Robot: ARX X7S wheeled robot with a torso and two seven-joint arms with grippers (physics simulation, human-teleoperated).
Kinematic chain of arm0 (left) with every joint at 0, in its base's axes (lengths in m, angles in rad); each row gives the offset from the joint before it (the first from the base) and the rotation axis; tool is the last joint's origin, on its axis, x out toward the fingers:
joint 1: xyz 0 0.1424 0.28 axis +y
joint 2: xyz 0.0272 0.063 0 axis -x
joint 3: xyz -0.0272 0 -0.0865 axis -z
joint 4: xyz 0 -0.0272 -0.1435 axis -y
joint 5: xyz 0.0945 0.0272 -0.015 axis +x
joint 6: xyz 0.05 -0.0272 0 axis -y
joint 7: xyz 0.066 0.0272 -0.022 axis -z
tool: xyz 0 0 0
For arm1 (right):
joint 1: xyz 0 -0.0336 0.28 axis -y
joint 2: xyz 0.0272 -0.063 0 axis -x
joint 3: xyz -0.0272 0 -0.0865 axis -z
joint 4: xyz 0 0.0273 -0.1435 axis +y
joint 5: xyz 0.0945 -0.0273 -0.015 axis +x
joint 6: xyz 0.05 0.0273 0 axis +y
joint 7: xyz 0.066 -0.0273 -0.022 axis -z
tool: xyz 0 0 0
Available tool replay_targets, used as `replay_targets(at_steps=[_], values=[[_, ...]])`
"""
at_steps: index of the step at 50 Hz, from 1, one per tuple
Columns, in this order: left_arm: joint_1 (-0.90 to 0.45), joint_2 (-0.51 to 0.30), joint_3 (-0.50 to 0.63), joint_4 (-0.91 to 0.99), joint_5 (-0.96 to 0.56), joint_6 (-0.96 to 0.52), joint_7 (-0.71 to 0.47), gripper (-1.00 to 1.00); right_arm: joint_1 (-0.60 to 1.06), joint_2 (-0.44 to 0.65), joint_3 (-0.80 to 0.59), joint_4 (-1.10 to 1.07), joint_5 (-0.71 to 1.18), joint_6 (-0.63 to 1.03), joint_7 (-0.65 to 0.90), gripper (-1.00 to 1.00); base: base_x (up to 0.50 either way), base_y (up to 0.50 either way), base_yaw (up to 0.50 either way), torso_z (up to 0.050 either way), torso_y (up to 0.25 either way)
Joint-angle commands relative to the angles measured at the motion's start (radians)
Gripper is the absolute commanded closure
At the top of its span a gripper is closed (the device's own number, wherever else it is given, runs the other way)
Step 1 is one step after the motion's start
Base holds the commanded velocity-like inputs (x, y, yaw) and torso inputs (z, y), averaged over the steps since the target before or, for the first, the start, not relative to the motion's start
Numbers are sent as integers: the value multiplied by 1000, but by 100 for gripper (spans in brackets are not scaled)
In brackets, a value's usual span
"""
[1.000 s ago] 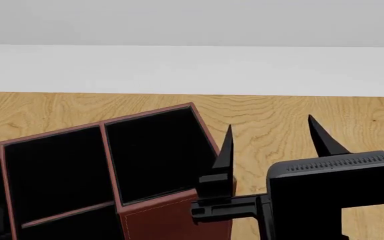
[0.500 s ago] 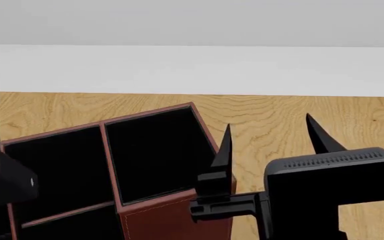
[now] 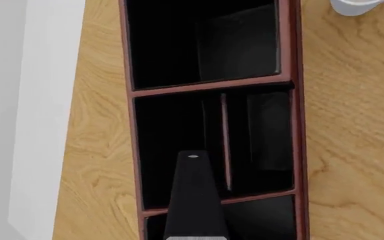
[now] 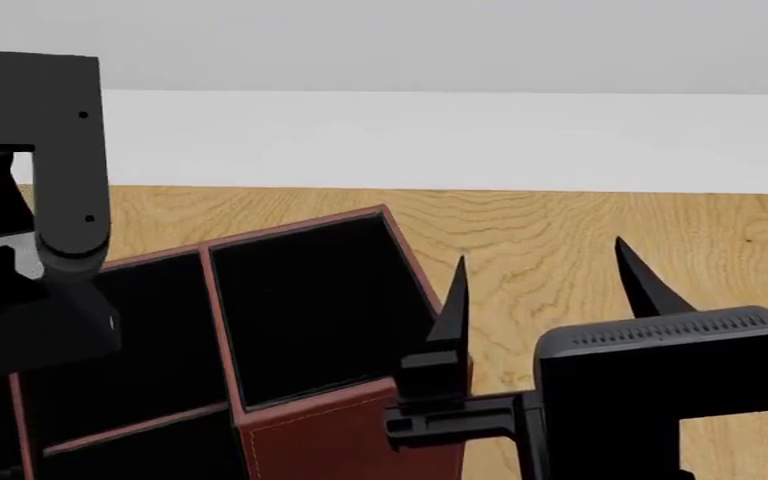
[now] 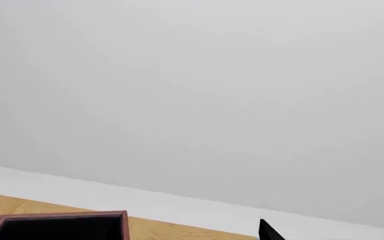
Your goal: Pick up the book and place it in the front compartment of the caddy.
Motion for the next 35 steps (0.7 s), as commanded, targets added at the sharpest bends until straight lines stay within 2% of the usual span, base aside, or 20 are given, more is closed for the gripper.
replay_targets(at_steps=[1, 13, 35], values=[[40, 80, 60, -132, 100, 80, 38, 100, -13, 5, 1, 6, -4, -17, 0, -100, 0, 0, 0, 0, 0], [89, 150, 123, -269, 156, 150, 97, 100, -18, 9, 0, 10, -4, -26, 1, -100, 0, 0, 0, 0, 2], [156, 274, 155, -504, 221, 275, 176, 100, -27, 19, 4, 16, -1, -39, 3, -100, 0, 0, 0, 0, 1]])
